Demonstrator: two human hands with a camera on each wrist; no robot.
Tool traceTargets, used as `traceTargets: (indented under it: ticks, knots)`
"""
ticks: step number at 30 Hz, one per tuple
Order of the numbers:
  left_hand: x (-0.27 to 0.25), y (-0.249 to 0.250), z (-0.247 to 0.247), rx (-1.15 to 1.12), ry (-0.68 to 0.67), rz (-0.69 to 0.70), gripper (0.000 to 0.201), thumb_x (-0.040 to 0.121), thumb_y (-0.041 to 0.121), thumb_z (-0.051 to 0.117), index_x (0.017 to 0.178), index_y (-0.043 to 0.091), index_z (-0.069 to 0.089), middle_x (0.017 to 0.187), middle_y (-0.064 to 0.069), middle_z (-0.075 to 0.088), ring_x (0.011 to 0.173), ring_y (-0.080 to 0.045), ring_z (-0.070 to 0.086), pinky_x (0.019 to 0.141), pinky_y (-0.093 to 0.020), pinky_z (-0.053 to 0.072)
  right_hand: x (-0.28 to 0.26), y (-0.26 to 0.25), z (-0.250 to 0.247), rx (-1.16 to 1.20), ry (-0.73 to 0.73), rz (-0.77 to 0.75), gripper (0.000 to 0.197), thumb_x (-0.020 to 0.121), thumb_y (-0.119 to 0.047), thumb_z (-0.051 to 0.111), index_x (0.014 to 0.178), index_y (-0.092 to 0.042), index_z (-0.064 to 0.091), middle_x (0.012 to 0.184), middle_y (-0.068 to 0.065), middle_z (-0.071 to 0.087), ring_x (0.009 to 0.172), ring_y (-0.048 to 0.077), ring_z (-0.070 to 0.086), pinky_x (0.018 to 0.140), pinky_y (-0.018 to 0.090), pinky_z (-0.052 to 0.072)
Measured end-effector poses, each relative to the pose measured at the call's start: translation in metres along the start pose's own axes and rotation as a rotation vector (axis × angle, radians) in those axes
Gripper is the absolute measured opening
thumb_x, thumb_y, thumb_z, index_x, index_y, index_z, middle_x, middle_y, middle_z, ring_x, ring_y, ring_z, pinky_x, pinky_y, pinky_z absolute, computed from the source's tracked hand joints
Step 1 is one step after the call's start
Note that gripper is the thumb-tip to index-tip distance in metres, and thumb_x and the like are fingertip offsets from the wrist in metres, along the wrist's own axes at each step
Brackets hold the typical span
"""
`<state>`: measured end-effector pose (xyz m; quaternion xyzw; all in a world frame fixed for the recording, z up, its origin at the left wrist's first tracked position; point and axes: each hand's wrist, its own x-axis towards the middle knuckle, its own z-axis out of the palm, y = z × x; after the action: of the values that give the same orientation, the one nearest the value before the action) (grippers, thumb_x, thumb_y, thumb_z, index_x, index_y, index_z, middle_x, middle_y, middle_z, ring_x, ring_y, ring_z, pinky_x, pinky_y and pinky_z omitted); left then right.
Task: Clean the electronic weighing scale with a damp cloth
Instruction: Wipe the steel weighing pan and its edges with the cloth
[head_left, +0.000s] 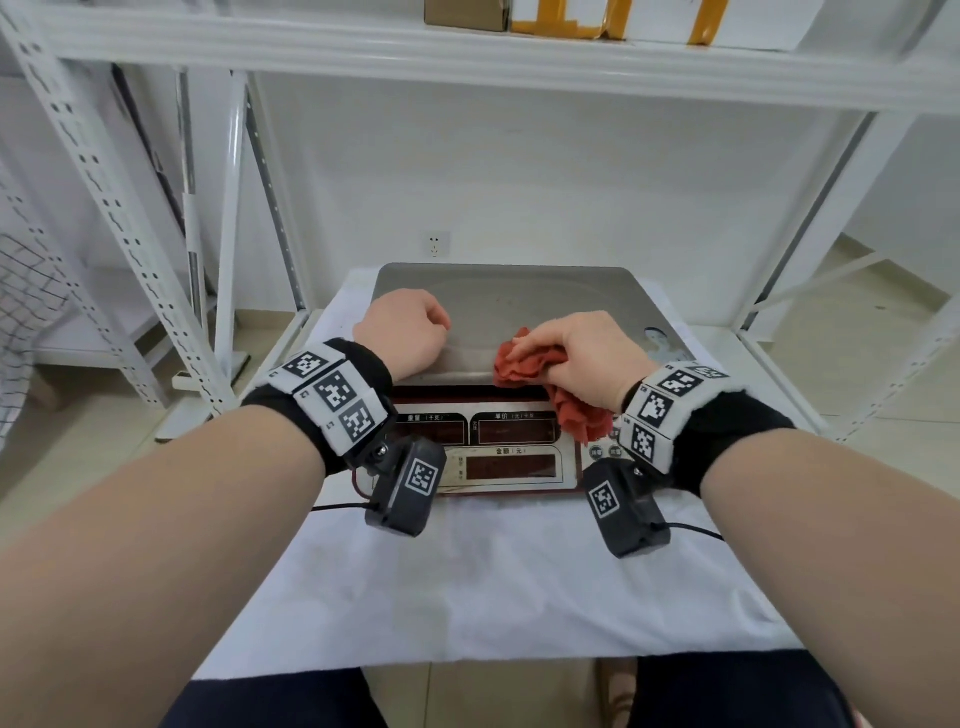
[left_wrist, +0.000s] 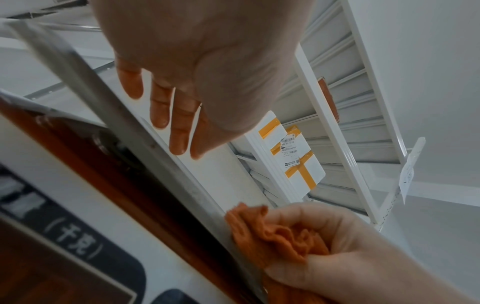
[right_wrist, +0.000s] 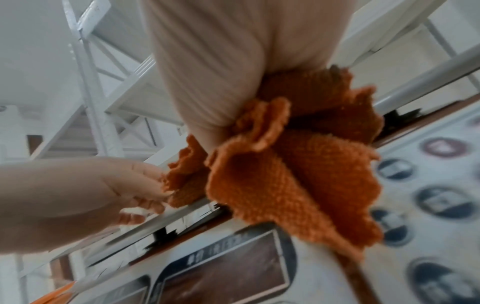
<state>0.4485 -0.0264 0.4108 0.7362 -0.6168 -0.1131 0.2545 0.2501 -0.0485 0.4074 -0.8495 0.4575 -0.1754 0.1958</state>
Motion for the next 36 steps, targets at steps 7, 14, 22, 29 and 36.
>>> traceTargets:
  ticks: [7, 14, 22, 29, 36]
  knots:
    - [0.001, 0.001, 0.001, 0.002, -0.004, -0.004, 0.024, 0.090, 0.016, 0.046, 0.104, 0.023, 0.065, 0.118, 0.002, 0.062, 0.110, -0.020, 0.055, 0.096, -0.036, 0.045, -0.025, 0.065, -0.039, -0.237, 0.281, 0.302, 0.041, 0.083, 0.003, 0.050, 0.114, -0.019, 0.067, 0.117, 0.006, 0.067, 0.110, 0.025, 0.058, 0.092, 0.025, 0.040]
    - [0.004, -0.014, 0.008, -0.042, 0.041, -0.057, 0.020, 0.086, 0.014, 0.047, 0.088, 0.030, 0.059, 0.112, 0.002, 0.063, 0.106, -0.022, 0.057, 0.095, -0.039, 0.046, -0.014, 0.053, -0.021, -0.303, 0.224, 0.377, 0.051, 0.089, -0.004, 0.039, 0.133, -0.025, 0.051, 0.130, 0.008, 0.057, 0.117, 0.029, 0.053, 0.098, 0.032, 0.039]
    - [0.006, -0.024, 0.015, -0.076, 0.088, -0.073, 0.021, 0.086, 0.015, 0.049, 0.094, 0.026, 0.064, 0.105, -0.001, 0.066, 0.100, -0.023, 0.060, 0.092, -0.038, 0.048, 0.023, -0.007, 0.024, -0.293, 0.042, 0.035, 0.048, 0.093, -0.014, 0.040, 0.137, -0.032, 0.046, 0.145, -0.005, 0.043, 0.128, 0.025, 0.045, 0.105, 0.033, 0.036]
    - [0.012, -0.029, 0.015, -0.002, 0.062, -0.070, 0.020, 0.084, 0.028, 0.054, 0.102, 0.026, 0.063, 0.116, -0.007, 0.060, 0.110, -0.030, 0.053, 0.096, -0.044, 0.045, 0.016, 0.025, 0.011, -0.267, 0.103, 0.105, 0.048, 0.094, -0.009, 0.036, 0.137, -0.027, 0.047, 0.145, -0.001, 0.043, 0.130, 0.022, 0.044, 0.111, 0.035, 0.033]
    - [0.011, -0.037, 0.015, 0.011, 0.062, -0.095, 0.034, 0.086, 0.035, 0.054, 0.118, 0.024, 0.056, 0.126, -0.010, 0.050, 0.119, -0.031, 0.045, 0.099, -0.042, 0.041, 0.008, 0.065, -0.001, -0.257, 0.308, 0.422, 0.045, 0.085, -0.010, 0.036, 0.125, -0.019, 0.056, 0.129, 0.007, 0.053, 0.116, 0.034, 0.049, 0.100, 0.045, 0.040]
